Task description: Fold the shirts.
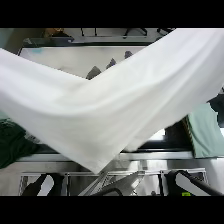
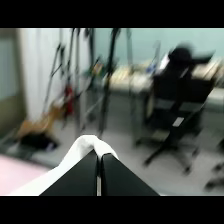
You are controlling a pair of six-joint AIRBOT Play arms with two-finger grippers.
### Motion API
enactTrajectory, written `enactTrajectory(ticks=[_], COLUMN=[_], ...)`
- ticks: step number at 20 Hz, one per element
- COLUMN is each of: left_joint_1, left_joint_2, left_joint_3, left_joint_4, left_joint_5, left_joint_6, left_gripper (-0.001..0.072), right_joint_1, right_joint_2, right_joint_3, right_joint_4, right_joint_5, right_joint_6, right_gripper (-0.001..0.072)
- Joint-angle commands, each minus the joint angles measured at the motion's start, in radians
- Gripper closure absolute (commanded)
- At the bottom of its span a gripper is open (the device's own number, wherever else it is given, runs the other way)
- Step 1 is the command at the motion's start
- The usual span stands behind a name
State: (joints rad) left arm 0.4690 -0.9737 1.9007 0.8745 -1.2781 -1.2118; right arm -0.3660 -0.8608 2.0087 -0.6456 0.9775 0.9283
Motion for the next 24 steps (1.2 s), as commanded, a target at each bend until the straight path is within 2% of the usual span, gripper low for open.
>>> enactTrajectory(ticks=[1,3,5,7,9,10,11,12,16,20,24], left_joint_1=[-0.129,-0.211,-0.282,-0.323,-0.329,-0.326,-0.318,-0.31,-0.236,-0.167,-0.129], left_joint_2=[-0.213,-0.333,-0.438,-0.537,-0.64,-0.689,-0.728,-0.759,-0.804,-0.754,-0.614], left_joint_3=[-0.034,-0.163,-0.339,-0.496,-0.569,-0.571,-0.558,-0.529,-0.364,-0.272,-0.425], left_joint_4=[-0.002,0.006,0.086,0.177,0.171,0.173,0.172,0.172,0.172,0.172,0.171], left_joint_5=[-0.227,-0.22,-0.105,0.054,0.16,0.18,0.177,0.156,-0.009,-0.171,-0.152], left_joint_6=[-0.028,-0.027,-0.026,-0.027,-0.028,-0.036,-0.043,-0.073,-0.108,-0.117,-0.117], left_gripper=[0.0695,0.0694,0.0693,0.0689,0.0689,0.0662,0.0304,0.0001,0.0007,0.0007,0.0007], right_joint_1=[0.02,0.074,0.143,0.204,0.243,0.251,0.256,0.255,0.196,0.068,-0.006], right_joint_2=[-0.192,-0.312,-0.431,-0.55,-0.677,-0.725,-0.758,-0.771,-0.701,-0.554,-0.493], right_joint_3=[-0.075,-0.163,-0.282,-0.377,-0.401,-0.401,-0.401,-0.401,-0.375,-0.375,-0.413], right_joint_4=[0.11,0.108,0.106,0.092,0.083,0.087,0.087,0.091,0.089,0.034,-0.076], right_joint_5=[0.236,0.289,0.274,0.201,0.149,0.142,0.137,0.137,0.164,0.236,0.345], right_joint_6=[0.029,0.011,-0.023,-0.047,-0.046,-0.038,-0.034,-0.034,-0.034,0.026,0.094], right_gripper=[0.0694,0.0694,0.0693,0.0692,0.0686,0.0683,0.0615,0.0513,0.0294,0.0294,0.0293])
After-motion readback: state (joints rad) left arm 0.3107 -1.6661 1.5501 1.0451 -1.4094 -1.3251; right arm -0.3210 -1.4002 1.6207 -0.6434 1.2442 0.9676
